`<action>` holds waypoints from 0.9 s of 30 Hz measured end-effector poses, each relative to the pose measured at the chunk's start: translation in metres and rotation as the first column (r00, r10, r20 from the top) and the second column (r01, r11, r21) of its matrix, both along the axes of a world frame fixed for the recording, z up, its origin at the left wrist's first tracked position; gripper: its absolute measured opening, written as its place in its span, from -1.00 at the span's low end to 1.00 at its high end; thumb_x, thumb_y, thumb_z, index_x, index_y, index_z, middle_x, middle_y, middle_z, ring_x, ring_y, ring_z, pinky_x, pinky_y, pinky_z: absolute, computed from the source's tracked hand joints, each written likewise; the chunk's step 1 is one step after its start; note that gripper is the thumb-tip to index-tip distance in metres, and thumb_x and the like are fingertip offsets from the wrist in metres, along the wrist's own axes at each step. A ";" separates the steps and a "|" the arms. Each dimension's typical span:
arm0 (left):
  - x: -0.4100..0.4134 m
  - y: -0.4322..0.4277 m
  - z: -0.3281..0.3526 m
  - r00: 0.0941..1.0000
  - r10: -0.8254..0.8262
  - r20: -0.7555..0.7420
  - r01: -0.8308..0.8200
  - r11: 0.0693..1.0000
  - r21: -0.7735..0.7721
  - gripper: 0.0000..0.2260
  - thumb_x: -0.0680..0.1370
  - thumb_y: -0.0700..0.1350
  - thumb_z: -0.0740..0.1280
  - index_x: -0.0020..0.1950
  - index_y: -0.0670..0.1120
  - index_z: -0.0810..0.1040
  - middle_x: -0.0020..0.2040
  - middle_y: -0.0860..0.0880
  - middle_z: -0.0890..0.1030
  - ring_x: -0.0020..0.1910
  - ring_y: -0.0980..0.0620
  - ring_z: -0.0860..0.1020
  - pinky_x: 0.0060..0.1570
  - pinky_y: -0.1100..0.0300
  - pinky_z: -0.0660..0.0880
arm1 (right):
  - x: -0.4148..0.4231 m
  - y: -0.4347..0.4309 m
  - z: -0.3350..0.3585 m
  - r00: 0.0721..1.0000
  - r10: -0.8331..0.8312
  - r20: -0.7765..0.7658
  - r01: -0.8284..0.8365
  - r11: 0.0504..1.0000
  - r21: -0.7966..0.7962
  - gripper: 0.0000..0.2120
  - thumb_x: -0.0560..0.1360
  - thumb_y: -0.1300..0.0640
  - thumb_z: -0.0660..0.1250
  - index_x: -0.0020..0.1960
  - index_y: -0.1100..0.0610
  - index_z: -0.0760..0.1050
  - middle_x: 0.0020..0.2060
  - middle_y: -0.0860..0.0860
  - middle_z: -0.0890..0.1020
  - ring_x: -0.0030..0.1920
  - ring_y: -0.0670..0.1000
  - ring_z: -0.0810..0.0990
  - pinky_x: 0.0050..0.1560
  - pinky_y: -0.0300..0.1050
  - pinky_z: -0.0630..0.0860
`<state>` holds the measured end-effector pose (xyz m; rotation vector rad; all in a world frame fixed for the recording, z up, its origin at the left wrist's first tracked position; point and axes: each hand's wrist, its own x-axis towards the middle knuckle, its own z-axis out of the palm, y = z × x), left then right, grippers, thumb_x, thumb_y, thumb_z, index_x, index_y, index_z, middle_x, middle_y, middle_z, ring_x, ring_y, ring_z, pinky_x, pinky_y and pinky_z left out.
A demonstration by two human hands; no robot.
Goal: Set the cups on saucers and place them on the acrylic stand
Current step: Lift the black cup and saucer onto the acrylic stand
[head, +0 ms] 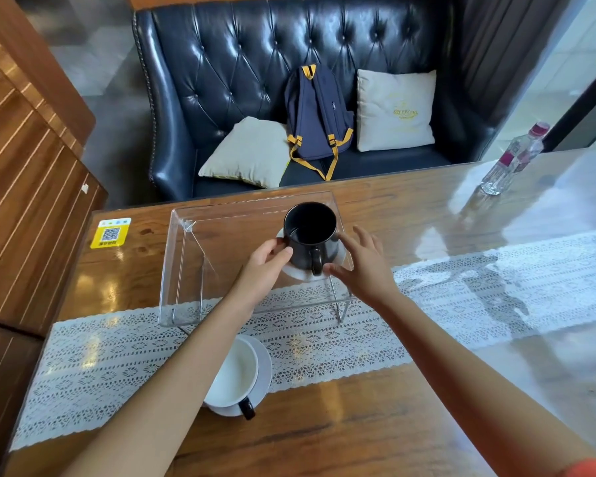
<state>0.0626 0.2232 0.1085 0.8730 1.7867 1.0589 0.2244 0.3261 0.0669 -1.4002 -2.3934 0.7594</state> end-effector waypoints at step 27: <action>-0.005 0.009 0.000 0.996 0.075 0.041 -0.075 0.997 -0.003 -0.76 0.54 -0.06 0.23 0.20 0.05 0.41 0.17 0.05 0.52 0.17 0.06 0.46 0.17 0.05 0.39 | -0.010 -0.003 -0.013 0.983 0.015 -0.182 -0.037 0.992 -0.120 -0.43 0.45 -0.06 0.37 0.40 0.01 0.30 0.38 0.18 0.29 0.41 0.18 0.26 0.33 0.09 0.32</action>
